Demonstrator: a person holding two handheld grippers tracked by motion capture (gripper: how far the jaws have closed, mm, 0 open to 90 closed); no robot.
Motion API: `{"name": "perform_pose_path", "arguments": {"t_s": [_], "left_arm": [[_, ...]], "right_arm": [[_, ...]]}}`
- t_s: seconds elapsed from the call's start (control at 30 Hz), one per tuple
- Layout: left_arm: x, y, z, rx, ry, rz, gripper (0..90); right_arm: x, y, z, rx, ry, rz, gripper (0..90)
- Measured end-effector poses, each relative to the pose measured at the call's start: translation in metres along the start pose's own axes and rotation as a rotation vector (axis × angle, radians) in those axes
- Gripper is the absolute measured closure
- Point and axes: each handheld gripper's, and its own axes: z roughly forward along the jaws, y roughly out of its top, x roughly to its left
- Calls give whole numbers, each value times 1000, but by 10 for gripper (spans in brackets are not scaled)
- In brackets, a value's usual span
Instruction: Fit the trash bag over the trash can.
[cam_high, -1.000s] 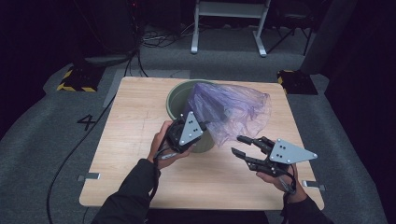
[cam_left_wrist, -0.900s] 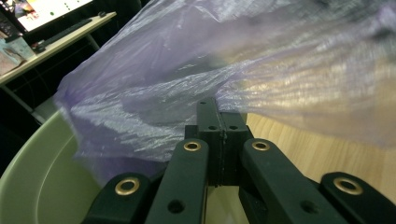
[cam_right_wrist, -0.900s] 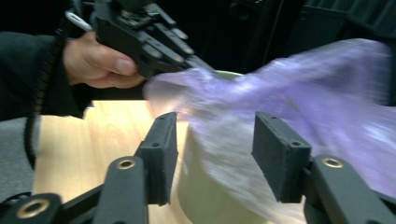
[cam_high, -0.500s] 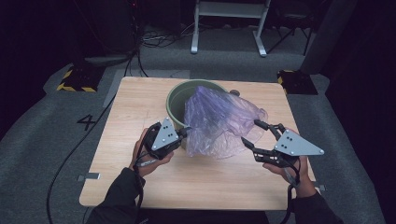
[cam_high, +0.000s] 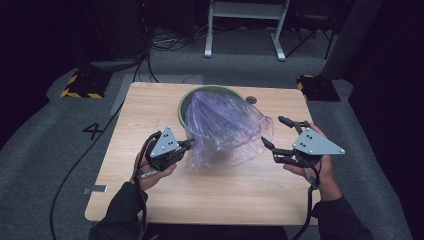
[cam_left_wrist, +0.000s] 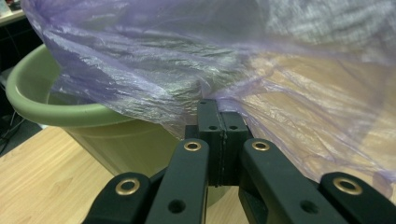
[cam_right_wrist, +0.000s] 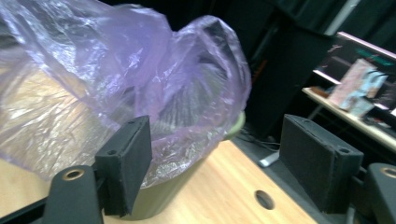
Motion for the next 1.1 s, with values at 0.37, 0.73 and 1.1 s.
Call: {"name": "perform_pose_path", "arguments": {"t_s": [0.37, 0.73, 1.1], "left_arm": [[7, -16, 1, 11, 6, -40, 832], [-2, -23, -23, -18, 72, -81, 219], [-29, 0, -48, -82, 53, -74, 153]], "right_arm": [[-16, -13, 19, 33, 170, 122, 773], [-12, -26, 25, 9, 206, 163, 900], [-6, -31, 29, 11, 181, 170, 900]]}}
